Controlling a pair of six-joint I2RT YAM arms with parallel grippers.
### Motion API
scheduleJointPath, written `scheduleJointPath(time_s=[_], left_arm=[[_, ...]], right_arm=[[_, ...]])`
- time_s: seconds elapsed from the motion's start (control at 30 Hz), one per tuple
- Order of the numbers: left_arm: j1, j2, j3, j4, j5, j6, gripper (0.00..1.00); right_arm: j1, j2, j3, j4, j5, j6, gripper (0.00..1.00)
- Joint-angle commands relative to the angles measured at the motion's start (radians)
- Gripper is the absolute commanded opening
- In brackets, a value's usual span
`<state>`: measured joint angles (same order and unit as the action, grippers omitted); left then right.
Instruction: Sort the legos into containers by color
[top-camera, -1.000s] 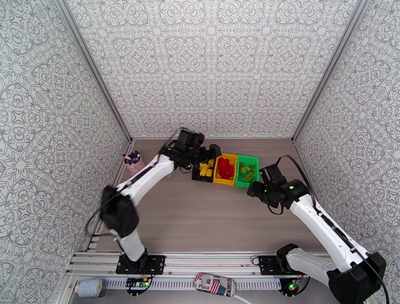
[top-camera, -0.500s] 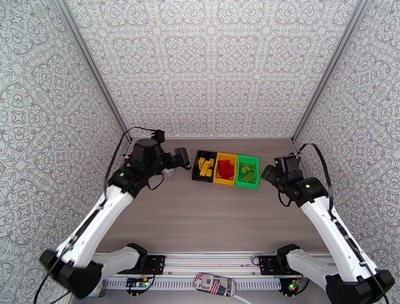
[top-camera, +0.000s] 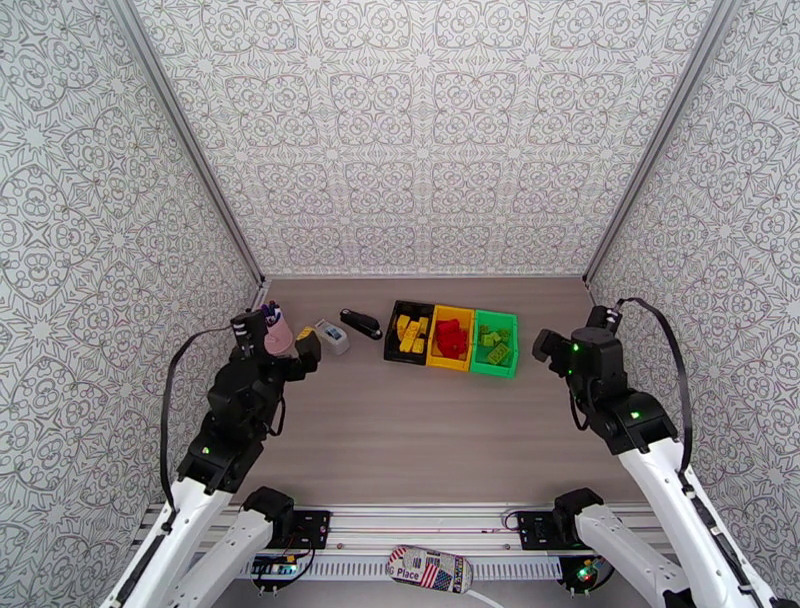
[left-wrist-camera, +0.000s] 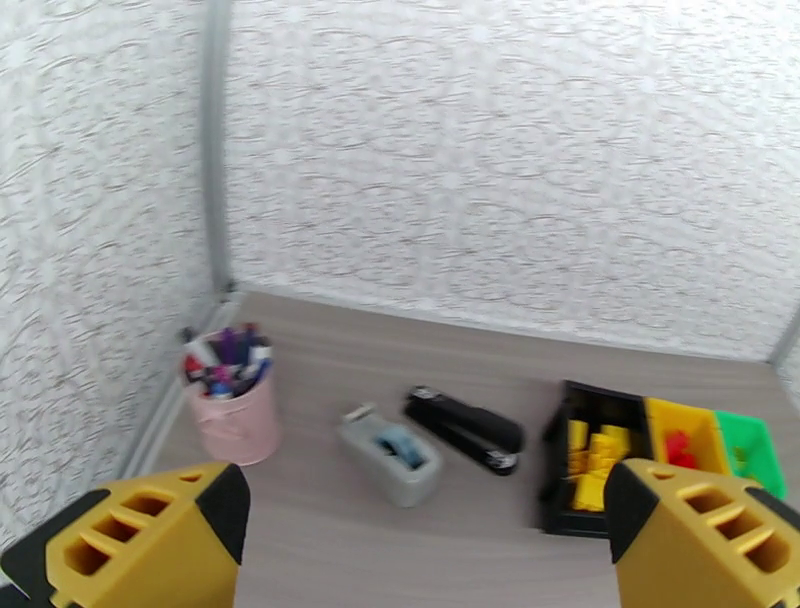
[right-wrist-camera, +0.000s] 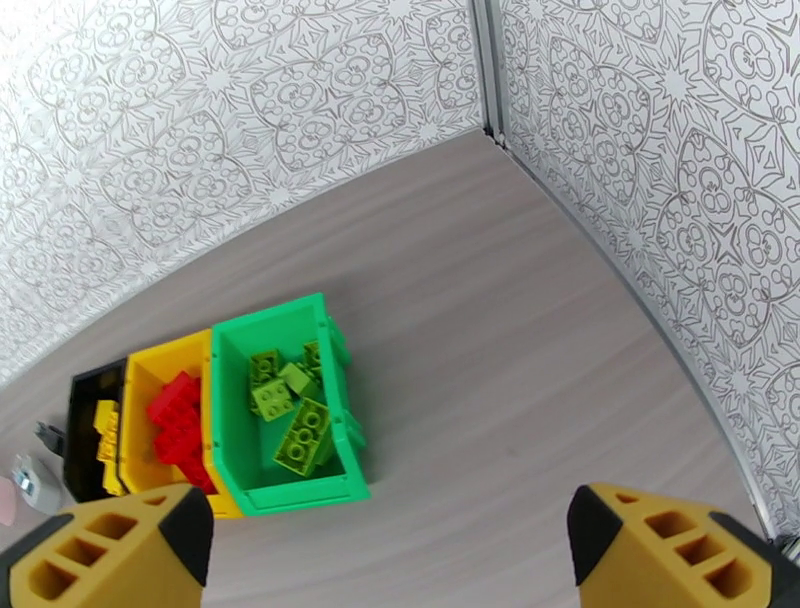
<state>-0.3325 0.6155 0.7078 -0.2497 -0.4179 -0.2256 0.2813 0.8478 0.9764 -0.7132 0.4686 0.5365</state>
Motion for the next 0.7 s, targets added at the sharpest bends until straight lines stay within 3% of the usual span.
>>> scheduleJointPath(time_s=[0.0,0.17,0.33,0.67], left_arm=[[0.018,-0.015,-0.087,-0.021,-0.151,0.045,0.99],[0.070,-0.019,-0.235,0.072,-0.191,0.081,0.99],[0.113,0.009,-0.396,0.342,-0.201,0.149,0.99],[0.204,0.263,-0.450,0.594,-0.158,0.151,0.99]], right_arm=[[-0.005,-0.014,-0.064,0.043,0.087,-0.040,0.99],[-0.005,-0.015,-0.161,0.126,0.156,-0.034,0.99],[-0.005,-0.012,-0.260,0.260,0.193,-0.045,0.99],[-0.018,0.150,-0.342,0.418,0.241,-0.142,0.99]])
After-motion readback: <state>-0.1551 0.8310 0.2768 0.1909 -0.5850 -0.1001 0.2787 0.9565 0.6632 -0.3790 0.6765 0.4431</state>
